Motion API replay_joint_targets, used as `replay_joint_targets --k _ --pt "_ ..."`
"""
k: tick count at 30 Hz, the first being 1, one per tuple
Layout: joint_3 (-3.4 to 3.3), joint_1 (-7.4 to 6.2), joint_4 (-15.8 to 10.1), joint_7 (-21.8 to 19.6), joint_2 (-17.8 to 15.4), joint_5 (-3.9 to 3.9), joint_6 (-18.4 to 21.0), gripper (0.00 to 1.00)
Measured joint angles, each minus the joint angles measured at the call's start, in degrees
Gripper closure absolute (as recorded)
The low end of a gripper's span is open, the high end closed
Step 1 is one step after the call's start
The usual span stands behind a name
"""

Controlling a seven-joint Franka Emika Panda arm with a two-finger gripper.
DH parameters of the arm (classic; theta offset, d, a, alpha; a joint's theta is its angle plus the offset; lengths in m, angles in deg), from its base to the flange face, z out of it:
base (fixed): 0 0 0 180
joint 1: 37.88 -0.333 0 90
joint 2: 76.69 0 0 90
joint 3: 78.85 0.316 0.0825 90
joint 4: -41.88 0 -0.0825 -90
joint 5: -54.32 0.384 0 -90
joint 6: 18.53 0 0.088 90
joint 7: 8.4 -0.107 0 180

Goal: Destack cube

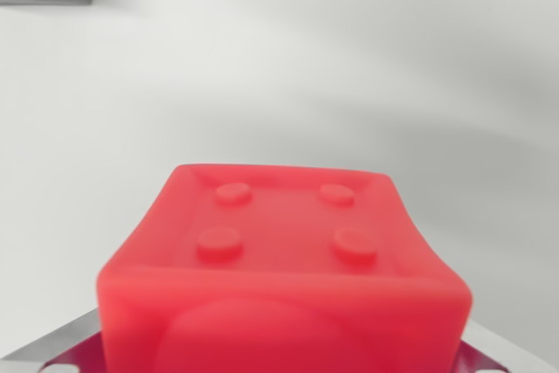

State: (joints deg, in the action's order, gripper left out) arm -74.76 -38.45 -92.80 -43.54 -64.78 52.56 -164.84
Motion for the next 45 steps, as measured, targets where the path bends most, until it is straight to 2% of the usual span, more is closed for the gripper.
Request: replay_joint_targets --k 15,45 --pt "-0.53 2.05 -2.09 2.58 -1.44 0.29 -0.65 1.00" --pt "-2.13 6.17 -5.66 8.30 -3.94 0.97 -1.65 1.00"
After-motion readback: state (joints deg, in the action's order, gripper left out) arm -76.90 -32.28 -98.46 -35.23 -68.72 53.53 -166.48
